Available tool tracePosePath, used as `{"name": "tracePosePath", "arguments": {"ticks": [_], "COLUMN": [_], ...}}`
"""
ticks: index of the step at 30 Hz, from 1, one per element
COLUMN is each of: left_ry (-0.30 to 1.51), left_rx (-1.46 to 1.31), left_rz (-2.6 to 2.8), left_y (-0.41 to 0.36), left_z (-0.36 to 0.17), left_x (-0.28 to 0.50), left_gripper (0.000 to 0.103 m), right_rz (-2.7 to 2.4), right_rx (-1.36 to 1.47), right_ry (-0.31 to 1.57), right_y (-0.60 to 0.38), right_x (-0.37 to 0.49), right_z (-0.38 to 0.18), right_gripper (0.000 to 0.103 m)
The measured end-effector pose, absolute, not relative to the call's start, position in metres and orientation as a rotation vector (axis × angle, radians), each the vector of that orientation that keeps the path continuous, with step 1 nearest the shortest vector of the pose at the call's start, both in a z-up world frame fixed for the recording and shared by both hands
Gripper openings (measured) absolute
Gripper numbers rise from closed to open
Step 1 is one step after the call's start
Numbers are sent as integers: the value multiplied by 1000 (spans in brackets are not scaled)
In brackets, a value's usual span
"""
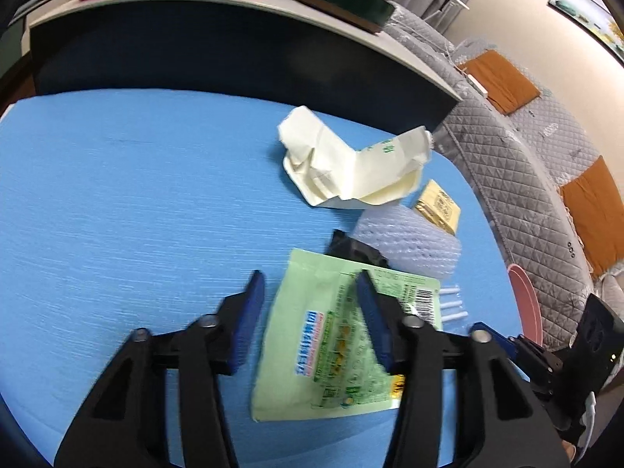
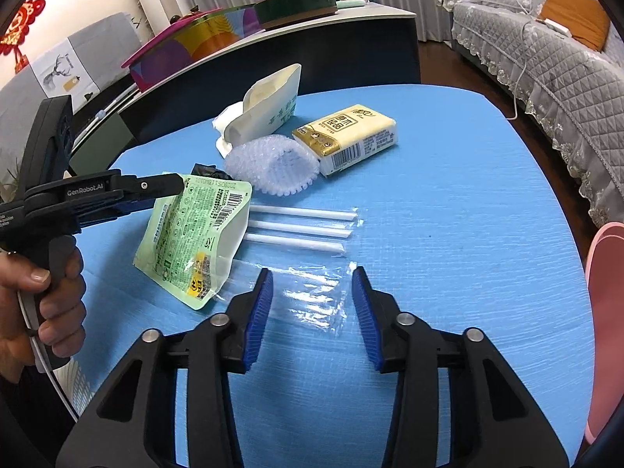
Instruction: Collect trash
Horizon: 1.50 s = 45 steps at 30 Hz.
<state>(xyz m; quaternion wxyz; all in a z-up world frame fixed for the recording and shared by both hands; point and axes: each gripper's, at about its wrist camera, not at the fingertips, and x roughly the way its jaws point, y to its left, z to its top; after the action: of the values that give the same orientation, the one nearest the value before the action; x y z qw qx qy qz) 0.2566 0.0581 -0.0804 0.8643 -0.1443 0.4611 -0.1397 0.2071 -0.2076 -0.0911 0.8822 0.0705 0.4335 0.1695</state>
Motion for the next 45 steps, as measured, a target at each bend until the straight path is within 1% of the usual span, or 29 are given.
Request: {"name": "tracePosePath", "arguments": {"ticks": [1,5,6,7,8,9,12,15,20,29,31,32,33,34,36,37,40,41,43,44,45], "left_ry": [963,943,936,930,922,912,887,850,776,686,685,687,687,686,690,703,767,785,801,802,804], "left_rx": [-295,-280,-277,-275,-273,-267,-248,-233,-213,-143,-138,-131,-126,-122,-114,-110,-110,-105,-81,-76,-73], "left_rz": [-298,-334,-340,-345,-350,-359,-376,-391,-390,-306,-280,-263,-253,-248,-252,-257,-260,-256,-250,-254,-258], "left_y": [56,54,53,53,53,52,50,48,46,44,45,45,46,46,45,44,44,43,43,42,42], "left_z": [-79,-69,-67,-64,-61,-56,-45,-33,-9,17,20,22,24,25,26,24,11,7,3,3,2], "left_x": [256,249,247,245,242,239,232,223,205,179,175,173,171,169,166,167,171,171,171,168,168], "left_gripper": [36,22,18,17,14,10,4,2,0,0,0,0,0,0,0,0,1,3,9,16,21], "right_rz": [353,358,357,357,357,356,347,331,304,280,298,303,303,308,313,316,330,332,334,335,335], "right_rx": [145,129,124,120,117,111,103,104,115,130,150,162,173,182,199,204,216,217,220,221,223], "right_ry": [903,905,903,901,900,893,875,854,822,782,797,799,803,808,809,810,828,834,851,859,870], "right_y": [-207,-205,-204,-204,-203,-202,-203,-206,-215,-232,-234,-234,-235,-235,-234,-232,-224,-222,-216,-213,-211], "right_x": [207,205,204,203,202,200,195,189,178,155,152,151,150,150,150,151,156,158,163,165,168], "right_z": [-91,-92,-91,-91,-91,-89,-84,-77,-66,-47,-48,-48,-50,-51,-52,-53,-57,-59,-64,-67,-70], "right_gripper": [32,13,9,7,2,1,0,0,0,0,1,5,5,9,39,42,42,42,42,42,42]}}
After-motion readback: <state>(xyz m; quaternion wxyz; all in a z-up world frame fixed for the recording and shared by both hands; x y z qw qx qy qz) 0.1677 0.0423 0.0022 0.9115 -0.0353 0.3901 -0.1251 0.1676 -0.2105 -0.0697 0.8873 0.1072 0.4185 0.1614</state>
